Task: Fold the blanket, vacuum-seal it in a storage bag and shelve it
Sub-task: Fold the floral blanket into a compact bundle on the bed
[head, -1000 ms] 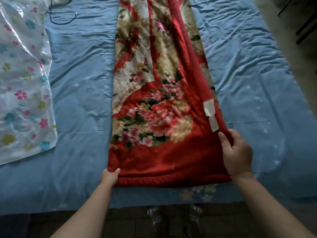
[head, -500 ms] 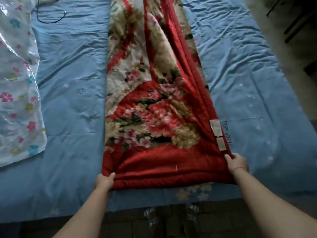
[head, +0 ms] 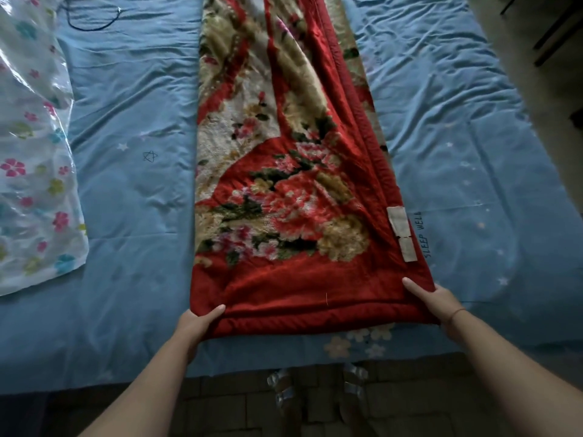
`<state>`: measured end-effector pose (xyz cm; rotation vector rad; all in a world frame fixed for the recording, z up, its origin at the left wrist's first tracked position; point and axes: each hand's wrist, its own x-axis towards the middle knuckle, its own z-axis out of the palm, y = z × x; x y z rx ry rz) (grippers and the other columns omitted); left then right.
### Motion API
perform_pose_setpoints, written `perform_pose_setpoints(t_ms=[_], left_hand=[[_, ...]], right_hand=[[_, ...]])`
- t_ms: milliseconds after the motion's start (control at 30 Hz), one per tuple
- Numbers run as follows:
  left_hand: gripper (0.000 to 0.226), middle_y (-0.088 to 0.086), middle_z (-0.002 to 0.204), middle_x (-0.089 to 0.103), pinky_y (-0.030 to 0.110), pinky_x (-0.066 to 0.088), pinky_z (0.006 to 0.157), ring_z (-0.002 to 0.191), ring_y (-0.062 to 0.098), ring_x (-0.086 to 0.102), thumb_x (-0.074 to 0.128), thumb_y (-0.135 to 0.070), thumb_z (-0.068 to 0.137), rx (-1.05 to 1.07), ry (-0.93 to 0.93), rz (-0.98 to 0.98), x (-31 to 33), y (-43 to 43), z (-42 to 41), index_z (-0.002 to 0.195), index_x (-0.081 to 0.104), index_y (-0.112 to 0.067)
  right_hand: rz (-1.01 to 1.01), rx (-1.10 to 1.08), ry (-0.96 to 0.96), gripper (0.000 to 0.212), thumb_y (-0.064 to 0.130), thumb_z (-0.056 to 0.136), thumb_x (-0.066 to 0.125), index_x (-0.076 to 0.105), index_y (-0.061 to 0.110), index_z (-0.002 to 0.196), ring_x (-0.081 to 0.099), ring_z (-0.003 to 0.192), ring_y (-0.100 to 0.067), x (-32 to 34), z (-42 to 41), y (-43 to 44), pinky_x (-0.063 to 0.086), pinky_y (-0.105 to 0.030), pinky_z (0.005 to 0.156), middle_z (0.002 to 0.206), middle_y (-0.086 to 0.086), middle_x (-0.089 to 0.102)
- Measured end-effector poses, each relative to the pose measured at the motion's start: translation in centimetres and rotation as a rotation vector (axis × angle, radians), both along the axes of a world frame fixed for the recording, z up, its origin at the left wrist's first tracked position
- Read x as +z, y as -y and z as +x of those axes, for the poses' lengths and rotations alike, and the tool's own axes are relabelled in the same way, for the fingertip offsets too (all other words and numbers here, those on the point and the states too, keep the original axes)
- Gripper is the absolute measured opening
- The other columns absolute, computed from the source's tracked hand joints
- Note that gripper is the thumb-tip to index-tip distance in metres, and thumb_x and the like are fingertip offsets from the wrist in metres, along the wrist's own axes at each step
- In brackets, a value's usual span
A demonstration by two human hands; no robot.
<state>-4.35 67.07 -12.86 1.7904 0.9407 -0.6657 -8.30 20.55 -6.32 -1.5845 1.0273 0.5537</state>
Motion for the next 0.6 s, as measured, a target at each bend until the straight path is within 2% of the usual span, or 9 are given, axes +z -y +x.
perform_pose_setpoints(t_ms=[33, 67, 167, 267, 300, 333, 400, 433, 600], left_hand=[[0.06, 0.012, 0.113, 0.067, 0.045, 0.049, 0.099, 0.104, 0.03, 0.064, 0.083, -0.029, 0.074, 0.003, 0.019, -0.018, 0.3, 0.1, -0.3, 0.124, 0.059, -0.006], [0.059, 0.013, 0.115, 0.066, 0.045, 0.048, 0.1, 0.106, 0.03, 0.063, 0.081, -0.026, 0.077, 0.012, 0.037, -0.049, 0.7, 0.2, -0.6, 0.127, 0.057, -0.006], [0.062, 0.013, 0.121, 0.064, 0.045, 0.046, 0.102, 0.11, 0.029, 0.061, 0.077, -0.024, 0.08, 0.038, 0.116, -0.102, 2.1, 0.1, -1.8, 0.133, 0.051, -0.006], [0.069, 0.011, 0.122, 0.062, 0.04, 0.045, 0.101, 0.112, 0.027, 0.06, 0.08, -0.029, 0.078, 0.039, 0.204, -0.095, 4.1, 0.3, -3.0, 0.135, 0.05, -0.006], [0.066, 0.011, 0.123, 0.062, 0.039, 0.045, 0.1, 0.112, 0.027, 0.06, 0.078, -0.028, 0.079, 0.041, 0.231, -0.095, 4.8, 0.4, -3.4, 0.135, 0.05, -0.006], [0.062, 0.011, 0.123, 0.061, 0.038, 0.045, 0.099, 0.112, 0.027, 0.059, 0.076, -0.026, 0.082, 0.044, 0.256, -0.104, 5.7, 0.6, -3.7, 0.135, 0.05, -0.005], [0.056, 0.01, 0.122, 0.062, 0.039, 0.045, 0.099, 0.111, 0.027, 0.06, 0.072, -0.023, 0.085, 0.048, 0.303, -0.123, 7.5, 1.1, -4.4, 0.134, 0.051, -0.006], [0.054, 0.01, 0.121, 0.062, 0.039, 0.045, 0.1, 0.112, 0.027, 0.06, 0.071, -0.022, 0.086, 0.045, 0.327, -0.13, 8.2, 1.3, -4.7, 0.133, 0.051, -0.007], [0.05, 0.012, 0.122, 0.062, 0.049, 0.046, 0.102, 0.111, 0.029, 0.06, 0.068, -0.02, 0.088, 0.038, 0.379, -0.159, 11.5, 1.5, -7.0, 0.134, 0.051, -0.009]], right_hand=[[0.011, -0.023, 0.026, 0.092, 0.073, 0.03, 0.084, 0.062, 0.021, 0.102, 0.066, 0.1, -0.028, -0.2, 0.0, 0.3, 0.053, -0.043, 0.095, 0.109, -0.01, 0.068], [0.016, -0.033, 0.046, 0.097, 0.073, 0.027, 0.085, 0.063, 0.019, 0.105, 0.067, 0.099, -0.029, 0.0, -0.1, 0.4, 0.053, -0.045, 0.096, 0.106, -0.009, 0.069], [-0.009, -0.023, 0.097, 0.09, 0.063, 0.052, 0.078, 0.058, 0.009, 0.122, 0.065, 0.097, -0.028, 1.9, -0.6, -0.1, 0.052, -0.043, 0.094, 0.099, -0.005, 0.066], [-0.051, 0.007, 0.178, 0.096, 0.083, 0.029, 0.075, 0.062, 0.023, 0.102, 0.065, 0.093, -0.022, 3.7, -1.8, -0.2, 0.052, -0.039, 0.09, 0.099, -0.002, 0.067], [-0.049, 0.016, 0.205, 0.091, 0.083, 0.031, 0.075, 0.062, 0.025, 0.1, 0.065, 0.093, -0.022, 4.3, -2.2, -0.1, 0.052, -0.039, 0.09, 0.101, -0.003, 0.067], [-0.043, 0.021, 0.229, 0.082, 0.076, 0.045, 0.076, 0.062, 0.02, 0.104, 0.064, 0.093, -0.023, 5.3, -2.5, -0.1, 0.051, -0.038, 0.09, 0.103, -0.005, 0.067], [-0.046, 0.042, 0.277, 0.053, 0.047, 0.08, 0.07, 0.06, 0.01, 0.117, 0.061, 0.093, -0.025, 7.1, -3.1, 0.2, 0.048, -0.037, 0.089, 0.108, -0.011, 0.065], [-0.07, 0.063, 0.298, 0.044, 0.036, 0.089, 0.065, 0.058, 0.007, 0.121, 0.06, 0.094, -0.025, 7.7, -3.4, 0.6, 0.046, -0.036, 0.089, 0.109, -0.012, 0.063], [-0.12, 0.098, 0.361, 0.033, 0.031, 0.094, 0.06, 0.06, 0.01, 0.12, 0.061, 0.085, -0.017, 10.5, -6.1, 1.9, 0.044, -0.032, 0.088, 0.107, -0.011, 0.064]])
